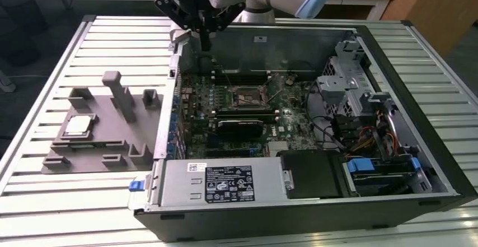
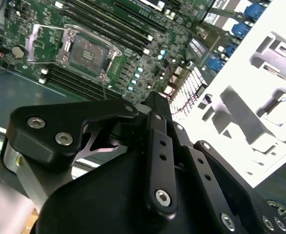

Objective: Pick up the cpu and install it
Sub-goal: 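Reach for the cpu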

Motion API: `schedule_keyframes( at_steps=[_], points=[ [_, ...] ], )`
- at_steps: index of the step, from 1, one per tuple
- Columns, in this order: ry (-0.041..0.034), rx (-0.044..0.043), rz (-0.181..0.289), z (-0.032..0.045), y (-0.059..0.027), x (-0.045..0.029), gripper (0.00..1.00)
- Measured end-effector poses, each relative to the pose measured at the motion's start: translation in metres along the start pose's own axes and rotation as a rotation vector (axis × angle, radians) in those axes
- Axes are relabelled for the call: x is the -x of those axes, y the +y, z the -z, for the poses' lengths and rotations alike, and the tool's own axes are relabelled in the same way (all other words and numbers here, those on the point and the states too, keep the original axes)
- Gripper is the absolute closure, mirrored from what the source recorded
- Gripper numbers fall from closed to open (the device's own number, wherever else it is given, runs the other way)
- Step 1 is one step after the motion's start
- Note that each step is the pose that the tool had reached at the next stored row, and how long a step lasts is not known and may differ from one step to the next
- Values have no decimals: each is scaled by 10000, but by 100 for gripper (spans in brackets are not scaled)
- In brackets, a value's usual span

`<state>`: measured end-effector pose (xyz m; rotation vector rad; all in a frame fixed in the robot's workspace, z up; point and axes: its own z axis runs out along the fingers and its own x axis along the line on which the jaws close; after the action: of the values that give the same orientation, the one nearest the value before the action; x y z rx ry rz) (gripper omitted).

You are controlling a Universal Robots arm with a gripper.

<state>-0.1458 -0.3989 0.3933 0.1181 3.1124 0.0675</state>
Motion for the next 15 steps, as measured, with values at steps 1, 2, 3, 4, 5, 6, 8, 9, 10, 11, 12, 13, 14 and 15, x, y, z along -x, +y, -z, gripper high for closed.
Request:
schedule_keyframes(
  at_steps=[1, 2, 3, 4, 5, 6, 8, 9, 10, 11, 12, 13, 14, 15],
  points=[
    [-1, 1, -1, 0, -2, -21, 89],
    [-2, 1, -2, 1, -3, -42, 89],
    [-2, 1, -3, 1, -4, -61, 89],
    [-3, 2, -3, 2, -6, -83, 89],
    [-3, 1, -3, 2, -8, -104, 89],
    [-5, 1, -4, 3, -9, -124, 89],
    [-7, 1, -4, 4, -13, -167, 89],
    [-7, 1, -5, 5, -14, -188, 89],
    [-8, 1, -7, 5, -16, -209, 89],
    [-9, 1, -10, 6, -17, -231, 89],
    [-10, 1, -10, 6, -19, -249, 89],
    [-11, 2, -11, 7, -21, -271, 89],
    [-11, 1, -13, 8, -22, -291, 89],
    [-11, 1, -13, 9, -23, -312, 89]
  ],
)
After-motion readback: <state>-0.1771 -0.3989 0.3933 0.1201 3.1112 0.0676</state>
